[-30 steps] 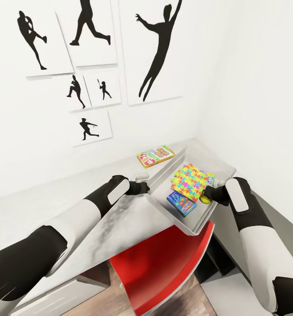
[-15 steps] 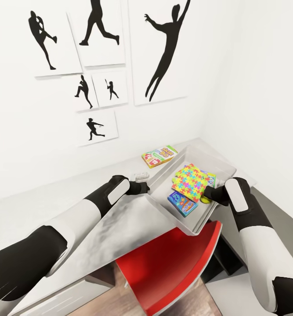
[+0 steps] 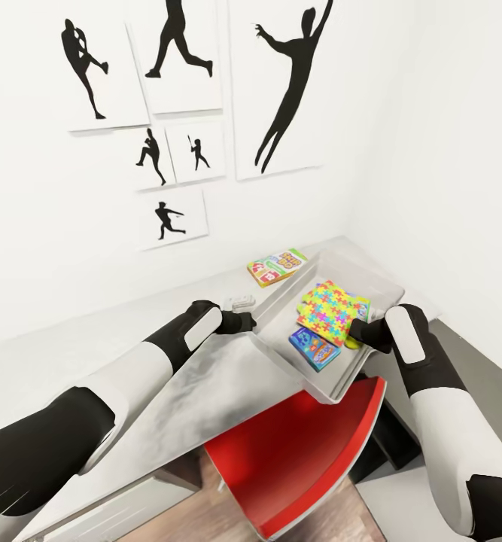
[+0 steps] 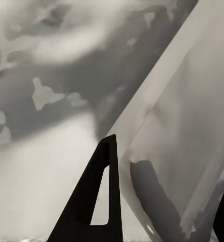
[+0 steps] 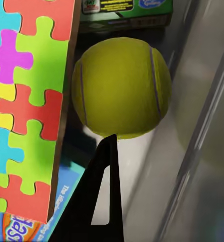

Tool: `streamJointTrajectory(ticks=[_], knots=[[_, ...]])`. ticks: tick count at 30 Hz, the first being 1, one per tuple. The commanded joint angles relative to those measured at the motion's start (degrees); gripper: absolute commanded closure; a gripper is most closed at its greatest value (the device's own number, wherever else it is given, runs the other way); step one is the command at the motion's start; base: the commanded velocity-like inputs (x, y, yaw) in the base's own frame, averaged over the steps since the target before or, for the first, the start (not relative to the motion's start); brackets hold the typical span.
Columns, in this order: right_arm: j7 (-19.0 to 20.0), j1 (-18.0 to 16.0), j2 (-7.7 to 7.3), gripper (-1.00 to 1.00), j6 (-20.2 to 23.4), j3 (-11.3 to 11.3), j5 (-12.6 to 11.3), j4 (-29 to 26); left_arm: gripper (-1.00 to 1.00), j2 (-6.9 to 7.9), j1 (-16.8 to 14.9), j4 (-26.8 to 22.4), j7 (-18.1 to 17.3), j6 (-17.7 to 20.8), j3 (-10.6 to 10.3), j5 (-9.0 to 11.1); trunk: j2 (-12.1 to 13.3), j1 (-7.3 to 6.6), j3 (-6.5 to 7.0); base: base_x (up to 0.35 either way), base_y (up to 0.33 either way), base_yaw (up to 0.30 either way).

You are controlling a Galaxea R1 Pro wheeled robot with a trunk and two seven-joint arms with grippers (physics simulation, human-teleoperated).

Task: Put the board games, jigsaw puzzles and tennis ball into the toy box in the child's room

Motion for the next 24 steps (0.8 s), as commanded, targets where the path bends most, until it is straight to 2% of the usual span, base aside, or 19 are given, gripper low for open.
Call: streamJointTrajectory(ticks=[1, 17, 24], knots=[[-0.51, -0.04, 0.04, 1.00, -0.21, -0.02, -1.50, -0.06, 1.00, 0.02, -0.08, -0.22, 0.33, -0.17, -0.17, 2.96, -0.12, 0.02, -0.10, -0.046, 0.130, 0.000], [-0.51, -0.16, 0.05, 1.00, -0.21, -0.02, -1.50, -0.06, 1.00, 0.03, -0.08, -0.22, 0.53, -0.17, -0.16, 2.96, -0.12, 0.02, -0.10, -0.016, 0.029, 0.000], [-0.51, -0.09, 0.12, 1.00, -0.24, 0.03, -1.49, -0.06, 1.00, 0.03, -0.08, -0.22, 0.36, -0.17, -0.09, 2.95, -0.12, 0.02, -0.10, -0.187, 0.083, 0.000]])
